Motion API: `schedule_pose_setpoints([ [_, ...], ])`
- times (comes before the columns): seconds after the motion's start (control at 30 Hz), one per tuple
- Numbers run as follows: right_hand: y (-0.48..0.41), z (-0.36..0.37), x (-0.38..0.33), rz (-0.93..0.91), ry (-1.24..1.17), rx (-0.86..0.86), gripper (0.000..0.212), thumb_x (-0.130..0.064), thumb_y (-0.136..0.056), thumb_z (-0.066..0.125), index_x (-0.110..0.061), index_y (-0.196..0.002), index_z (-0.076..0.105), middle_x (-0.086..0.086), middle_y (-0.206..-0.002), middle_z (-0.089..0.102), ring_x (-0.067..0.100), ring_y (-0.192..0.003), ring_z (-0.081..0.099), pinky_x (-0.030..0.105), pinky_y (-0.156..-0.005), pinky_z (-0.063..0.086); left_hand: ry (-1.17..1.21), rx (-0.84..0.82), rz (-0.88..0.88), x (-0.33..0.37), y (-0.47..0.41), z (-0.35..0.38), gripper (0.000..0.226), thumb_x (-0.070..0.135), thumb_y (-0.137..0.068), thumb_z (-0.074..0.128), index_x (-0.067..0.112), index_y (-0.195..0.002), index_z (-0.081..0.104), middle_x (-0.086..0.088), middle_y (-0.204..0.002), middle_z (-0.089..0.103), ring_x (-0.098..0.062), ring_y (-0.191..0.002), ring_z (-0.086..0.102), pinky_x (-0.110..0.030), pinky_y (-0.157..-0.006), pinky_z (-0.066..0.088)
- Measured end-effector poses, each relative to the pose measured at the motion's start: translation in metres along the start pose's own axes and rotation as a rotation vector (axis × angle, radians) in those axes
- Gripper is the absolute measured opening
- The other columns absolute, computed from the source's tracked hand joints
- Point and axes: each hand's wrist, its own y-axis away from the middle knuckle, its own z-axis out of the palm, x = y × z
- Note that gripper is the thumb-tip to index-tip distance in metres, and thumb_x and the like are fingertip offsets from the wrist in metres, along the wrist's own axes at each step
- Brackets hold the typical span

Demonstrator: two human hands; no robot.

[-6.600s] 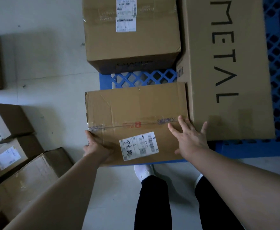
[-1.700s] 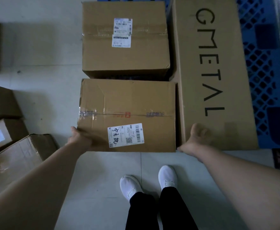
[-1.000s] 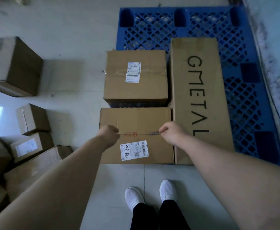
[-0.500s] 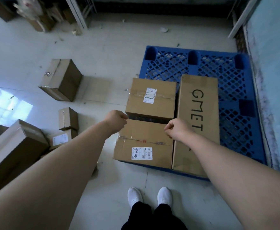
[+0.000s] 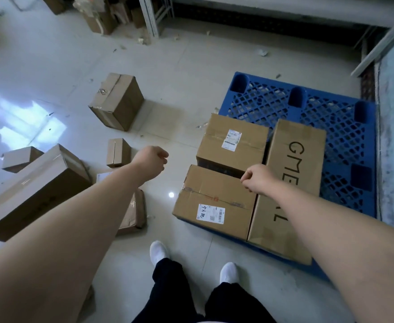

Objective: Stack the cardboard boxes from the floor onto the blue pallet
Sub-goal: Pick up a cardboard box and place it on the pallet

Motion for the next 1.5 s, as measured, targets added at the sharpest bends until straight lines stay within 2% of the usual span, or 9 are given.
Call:
schedule_pose_setpoints([
  [0.2, -0.021, 0.026, -0.07, 0.031, 0.023, -0.06, 0.033, -0.009, -0.086, 0.054, -0.031, -0.064, 0.063, -0.015, -0.076, 0.062, 0.015, -0.087, 0.067, 0.031, -0.08, 0.057, 0.003, 0.009, -0.009, -0.042, -0.037, -0.067, 0.026, 0.005, -0.097, 0.045, 0.008, -0.115, 0.062, -0.01, -0.103, 0.065, -0.024, -0.083, 0.062, -0.038, -0.082, 0.057],
  [0.3, -0.036, 0.033, -0.104, 0.11, -0.034, -0.025, 0.03, -0.009, -0.084, 0.054, -0.029, -0.065, 0.066, -0.01, -0.083, 0.068, 0.017, -0.086, 0.068, 0.033, -0.08, 0.058, -0.03, -0.049, -0.046, -0.059, -0.068, -0.107, 0.022, 0.001, -0.096, 0.046, 0.012, -0.109, 0.06, -0.009, -0.084, 0.059, -0.022, -0.071, 0.059, -0.034, -0.072, 0.053],
  [0.53, -0.06, 0.047, -0.148, 0.243, -0.204, 0.035, 0.023, -0.01, -0.087, 0.053, -0.021, -0.078, 0.071, -0.001, -0.086, 0.073, 0.015, -0.079, 0.071, 0.034, -0.08, 0.057, -0.355, -0.198, 0.026, -0.019, -0.15, -0.146, 0.028, 0.004, -0.094, 0.049, 0.021, -0.073, 0.049, -0.012, -0.101, 0.059, -0.031, -0.092, 0.061, -0.041, -0.089, 0.055],
  [0.73, -0.082, 0.035, -0.123, 0.405, -0.485, 0.138, 0.018, -0.015, -0.089, 0.054, -0.013, -0.093, 0.072, 0.003, -0.088, 0.074, 0.016, -0.083, 0.07, 0.025, -0.071, 0.051, -0.449, -0.397, 0.148, 0.047, -0.191, -0.088, 0.037, 0.009, -0.093, 0.05, 0.006, -0.13, 0.055, -0.018, -0.108, 0.063, -0.036, -0.102, 0.065, -0.039, -0.083, 0.055],
  [0.87, -0.106, 0.029, -0.096, 0.549, -0.684, 0.169, 0.024, -0.013, -0.09, 0.053, -0.003, -0.102, 0.071, 0.014, -0.098, 0.074, 0.024, -0.086, 0.069, 0.037, -0.086, 0.054, -0.535, -0.489, 0.188, 0.08, -0.228, -0.05, 0.041, 0.012, -0.094, 0.052, 0.005, -0.135, 0.051, -0.022, -0.119, 0.06, -0.038, -0.103, 0.062, -0.036, -0.073, 0.047],
  [1.07, -0.173, 0.027, -0.07, 0.711, -1.001, 0.155, 0.013, -0.006, -0.092, 0.056, -0.007, -0.093, 0.069, 0.016, -0.112, 0.068, 0.027, -0.108, 0.064, 0.044, -0.098, 0.05, -0.732, -0.492, 0.306, 0.111, -0.31, 0.017, 0.038, 0.01, -0.095, 0.05, 0.001, -0.131, 0.053, -0.021, -0.127, 0.059, -0.036, -0.118, 0.057, -0.041, -0.096, 0.049],
  [1.27, -0.274, 0.066, -0.02, 0.837, -1.23, 0.207, 0.041, -0.006, -0.093, 0.056, 0.008, -0.132, 0.048, 0.025, -0.132, 0.054, 0.034, -0.122, 0.054, 0.047, -0.103, 0.045, -1.034, -0.531, 0.452, 0.118, -0.412, 0.132, 0.043, 0.019, -0.098, 0.047, 0.005, -0.139, 0.043, -0.014, -0.143, 0.046, -0.03, -0.127, 0.048, -0.032, -0.096, 0.042],
  [1.37, -0.33, 0.1, 0.0, 0.947, -1.345, 0.242, 0.057, -0.022, -0.094, 0.059, -0.005, -0.145, 0.038, 0.015, -0.138, 0.05, 0.031, -0.122, 0.053, 0.037, -0.103, 0.045, -1.051, -0.528, 0.451, 0.118, -0.478, 0.198, 0.051, 0.018, -0.094, 0.054, 0.004, -0.14, 0.037, -0.017, -0.137, 0.048, -0.033, -0.121, 0.051, -0.035, -0.089, 0.045],
  [1.5, -0.382, 0.14, 0.012, 1.154, -1.437, 0.251, 0.046, -0.008, -0.096, 0.051, 0.014, -0.135, 0.041, 0.025, -0.136, 0.048, 0.036, -0.126, 0.046, 0.042, -0.104, 0.039, -1.143, -0.372, 0.502, 0.123, -0.554, 0.259, 0.066, 0.024, -0.087, 0.058, 0.012, -0.145, 0.027, -0.012, -0.145, 0.037, -0.039, -0.131, 0.038, -0.05, -0.103, 0.041],
])
